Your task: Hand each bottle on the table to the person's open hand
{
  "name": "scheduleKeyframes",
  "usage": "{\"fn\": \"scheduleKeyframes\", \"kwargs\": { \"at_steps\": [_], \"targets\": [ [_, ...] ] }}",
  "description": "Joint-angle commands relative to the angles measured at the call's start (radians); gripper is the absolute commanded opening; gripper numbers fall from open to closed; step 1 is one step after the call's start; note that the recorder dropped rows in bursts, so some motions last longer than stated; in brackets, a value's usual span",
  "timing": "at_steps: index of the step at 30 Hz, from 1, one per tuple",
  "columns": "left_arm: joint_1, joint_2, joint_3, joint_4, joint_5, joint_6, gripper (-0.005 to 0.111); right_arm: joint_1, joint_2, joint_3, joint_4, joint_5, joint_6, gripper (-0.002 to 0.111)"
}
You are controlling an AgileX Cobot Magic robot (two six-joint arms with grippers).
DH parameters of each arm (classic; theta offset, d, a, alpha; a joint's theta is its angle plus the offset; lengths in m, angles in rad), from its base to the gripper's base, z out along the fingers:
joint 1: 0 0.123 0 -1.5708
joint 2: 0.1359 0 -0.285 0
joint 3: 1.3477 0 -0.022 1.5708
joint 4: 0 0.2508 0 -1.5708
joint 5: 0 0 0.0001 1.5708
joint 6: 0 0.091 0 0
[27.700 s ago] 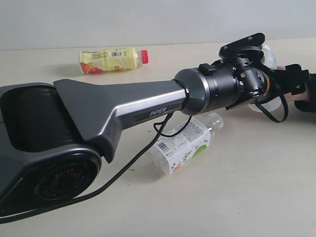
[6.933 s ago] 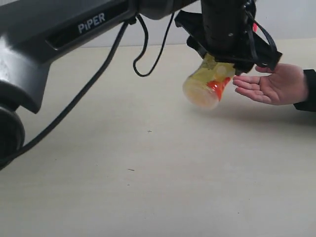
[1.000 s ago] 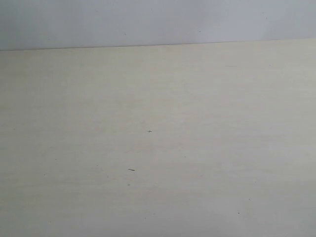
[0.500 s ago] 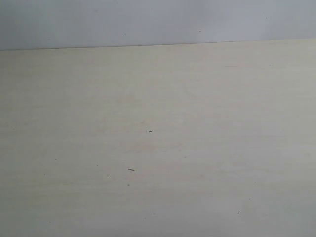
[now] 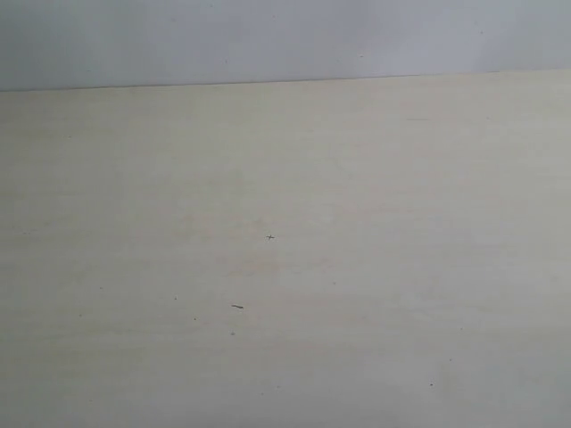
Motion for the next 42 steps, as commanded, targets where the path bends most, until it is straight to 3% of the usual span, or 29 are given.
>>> {"fn": "scheduleKeyframes", "kwargs": {
  "at_steps": [1, 5, 17, 42],
  "targets": [
    [0.002, -0.006, 0.042, 0.008, -0.002, 0.003, 0.000, 0.003, -0.005, 0.005, -0.001, -0.007, -0.001, 0.000],
    [0.034, -0.061, 0.042, 0.008, 0.025, 0.003, 0.000, 0.003, -0.005, 0.005, -0.001, -0.007, -0.001, 0.000],
    [0.032, -0.257, 0.042, 0.010, 0.214, 0.003, 0.000, 0.003, -0.005, 0.005, -0.001, -0.007, -0.001, 0.000],
    [0.032, -0.257, 0.042, 0.010, 0.218, 0.003, 0.000, 0.003, -0.005, 0.005, -0.001, -0.007, -0.001, 0.000]
  ]
}}
